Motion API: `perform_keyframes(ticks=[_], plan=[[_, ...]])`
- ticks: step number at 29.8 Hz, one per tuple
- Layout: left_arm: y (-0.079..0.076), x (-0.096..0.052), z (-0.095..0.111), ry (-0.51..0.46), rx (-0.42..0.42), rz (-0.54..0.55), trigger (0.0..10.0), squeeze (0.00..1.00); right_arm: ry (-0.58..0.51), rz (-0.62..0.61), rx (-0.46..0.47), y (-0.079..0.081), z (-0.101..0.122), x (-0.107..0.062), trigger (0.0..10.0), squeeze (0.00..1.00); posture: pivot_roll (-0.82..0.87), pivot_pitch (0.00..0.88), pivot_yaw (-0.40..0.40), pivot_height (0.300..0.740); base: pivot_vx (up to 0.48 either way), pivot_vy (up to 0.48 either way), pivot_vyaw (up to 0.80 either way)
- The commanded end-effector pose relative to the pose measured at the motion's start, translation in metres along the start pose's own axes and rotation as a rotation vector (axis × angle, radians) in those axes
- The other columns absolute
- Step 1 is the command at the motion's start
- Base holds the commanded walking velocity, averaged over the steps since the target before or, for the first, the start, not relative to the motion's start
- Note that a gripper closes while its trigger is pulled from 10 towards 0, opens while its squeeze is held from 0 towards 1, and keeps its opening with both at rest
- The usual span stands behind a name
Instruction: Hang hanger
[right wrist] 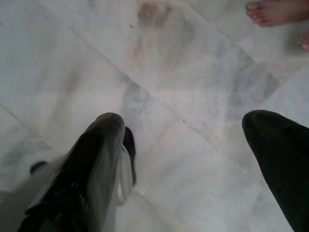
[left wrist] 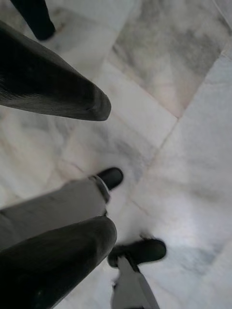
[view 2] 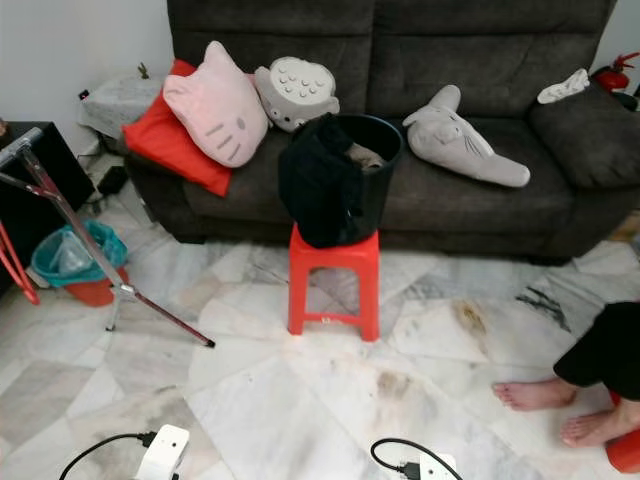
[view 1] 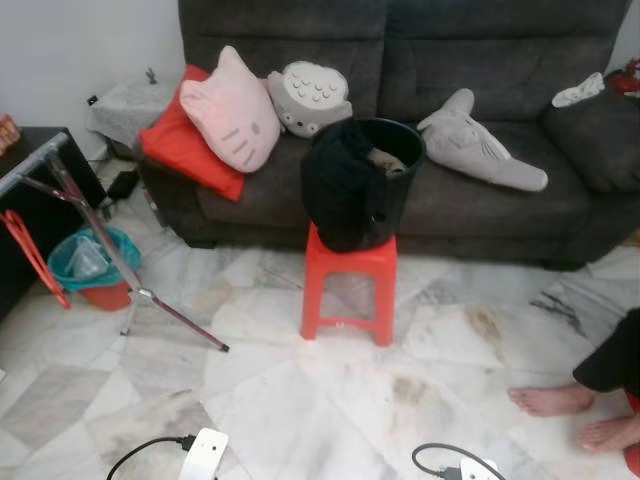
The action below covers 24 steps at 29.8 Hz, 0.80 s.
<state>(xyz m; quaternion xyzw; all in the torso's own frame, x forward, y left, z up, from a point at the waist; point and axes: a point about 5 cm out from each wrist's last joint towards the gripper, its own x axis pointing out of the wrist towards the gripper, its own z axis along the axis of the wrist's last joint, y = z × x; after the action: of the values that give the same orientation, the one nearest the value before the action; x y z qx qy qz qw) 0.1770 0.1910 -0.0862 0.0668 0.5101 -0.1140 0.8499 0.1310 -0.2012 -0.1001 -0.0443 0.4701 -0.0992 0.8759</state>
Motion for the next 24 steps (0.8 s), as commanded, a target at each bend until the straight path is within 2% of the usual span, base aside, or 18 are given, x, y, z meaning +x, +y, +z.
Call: perform_keyframes(ticks=[1, 3, 15, 17, 19, 20, 24], plan=[[0.002, 0.0, 0.002, 0.002, 0.012, 0.008, 10.0, 0.0, 0.014, 0.002, 0.009, 0.001, -0.005, -0.001, 10.0, 0.0, -0.1, 0.0, 0.048, 0.74, 0.311, 0.0, -0.8], [0.001, 0.0, 0.002, 0.002, 0.014, 0.006, 10.0, 0.0, 0.006, -0.005, 0.001, 0.0, -0.004, -0.001, 10.0, 0.0, -0.1, 0.0, 0.048, 0.74, 0.311, 0.0, -0.51], [0.001, 0.0, 0.001, 0.006, 0.025, 0.003, 10.0, 0.0, 0.003, -0.001, -0.002, 0.001, -0.005, -0.002, 10.0, 0.0, -0.11, 0.0, 0.054, 0.74, 0.323, 0.0, 0.0], [0.002, 0.0, 0.001, 0.006, 0.027, 0.003, 10.0, 0.0, 0.003, 0.001, -0.028, 0.001, -0.004, -0.002, 10.0, 0.0, -0.11, 0.0, 0.054, 0.74, 0.326, 0.0, 0.0], [0.002, 0.0, 0.001, 0.006, 0.029, 0.003, 10.0, 0.0, -0.087, 0.007, -0.042, 0.013, 0.014, 0.0, 10.0, 0.0, -0.11, 0.0, 0.056, 0.74, 0.326, 0.0, 0.0], [0.002, 0.0, 0.001, 0.006, 0.03, 0.003, 10.0, 0.0, -0.098, 0.008, -0.043, 0.014, 0.016, 0.001, 10.0, 0.0, -0.11, 0.0, 0.057, 0.74, 0.322, 0.0, 0.0], [0.003, 0.0, 0.001, 0.007, 0.035, 0.004, 10.0, 0.0, -0.066, 0.025, -0.063, 0.014, 0.008, -0.001, 10.0, 0.0, -0.11, 0.0, 0.06, 0.74, 0.326, 0.0, 0.55]])
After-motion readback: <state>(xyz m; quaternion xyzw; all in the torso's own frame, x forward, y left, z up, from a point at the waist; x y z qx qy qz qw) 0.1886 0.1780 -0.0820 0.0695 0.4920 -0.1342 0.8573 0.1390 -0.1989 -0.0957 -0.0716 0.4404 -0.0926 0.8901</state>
